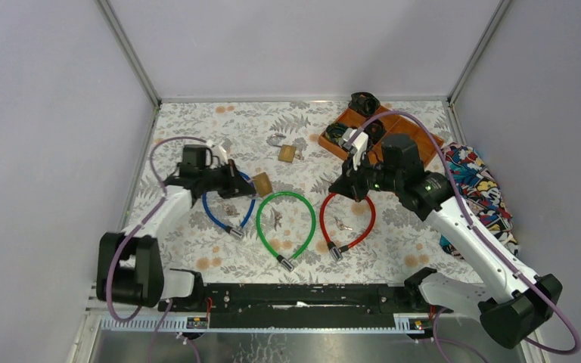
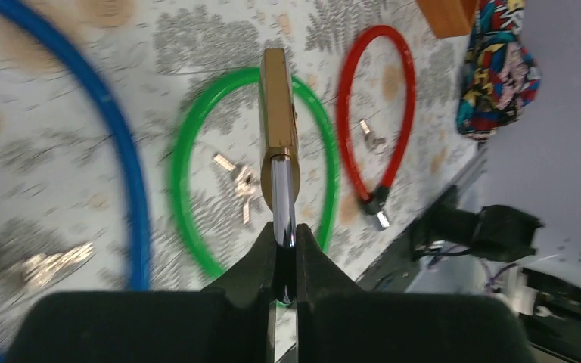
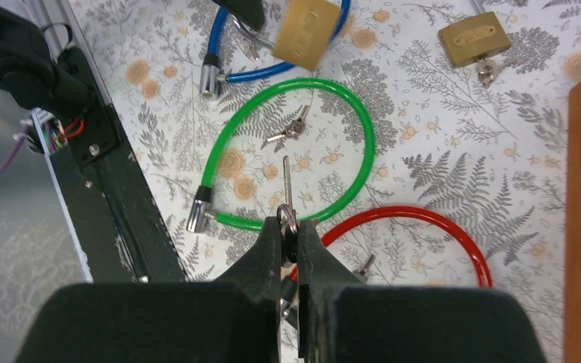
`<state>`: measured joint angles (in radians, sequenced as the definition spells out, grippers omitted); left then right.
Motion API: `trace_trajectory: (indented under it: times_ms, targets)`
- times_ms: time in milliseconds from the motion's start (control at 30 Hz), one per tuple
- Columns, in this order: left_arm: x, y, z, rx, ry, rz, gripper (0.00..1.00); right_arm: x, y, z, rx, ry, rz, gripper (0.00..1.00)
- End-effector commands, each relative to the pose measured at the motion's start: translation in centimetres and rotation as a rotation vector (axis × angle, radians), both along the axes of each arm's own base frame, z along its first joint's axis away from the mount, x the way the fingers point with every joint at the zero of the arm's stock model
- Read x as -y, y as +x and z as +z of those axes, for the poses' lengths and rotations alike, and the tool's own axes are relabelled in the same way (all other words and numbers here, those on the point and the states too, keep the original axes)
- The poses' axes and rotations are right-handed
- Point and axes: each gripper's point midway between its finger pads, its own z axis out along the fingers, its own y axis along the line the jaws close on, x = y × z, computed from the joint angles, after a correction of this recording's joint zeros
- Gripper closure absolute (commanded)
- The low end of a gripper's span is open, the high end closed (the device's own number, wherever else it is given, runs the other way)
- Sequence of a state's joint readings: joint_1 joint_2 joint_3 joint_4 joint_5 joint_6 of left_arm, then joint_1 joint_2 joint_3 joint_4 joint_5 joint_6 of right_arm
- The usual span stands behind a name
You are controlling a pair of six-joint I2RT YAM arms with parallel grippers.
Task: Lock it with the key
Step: Place the lock at the center of the board.
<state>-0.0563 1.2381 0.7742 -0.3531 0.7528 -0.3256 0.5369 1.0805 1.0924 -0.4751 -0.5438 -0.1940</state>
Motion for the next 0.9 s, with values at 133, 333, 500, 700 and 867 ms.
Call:
trace_trajectory:
  times_ms: [133,333,500,700,867]
  targets:
    - [6.9,8.0,2.8,0.039,-0.247,0.022,1.00,-2.6,2.4,-0.1,-0.070,0.172,-0.097,1.00]
    - [16.8,6.4,0.8,-0.115,-0.333,-0.145,1.00,-0.7,6.2,-3.9,-0.132,0.077,-0.314,1.00]
    - [18.9,9.3,-3.0,-0.186,-0.295,-0.119,1.00,1.8,8.4,-6.4,-0.159,0.028,-0.447,1.00]
    - [19.8,8.9,-7.7,-0.288,-0.215,-0.092,1.00,2.7,10.1,-9.5,-0.246,-0.006,-0.532,1.00]
    - [17.9,7.1,-9.8,-0.355,-0.115,-0.014,0.39,3.4,12.6,-11.6,-0.303,-0.020,-0.634,1.00]
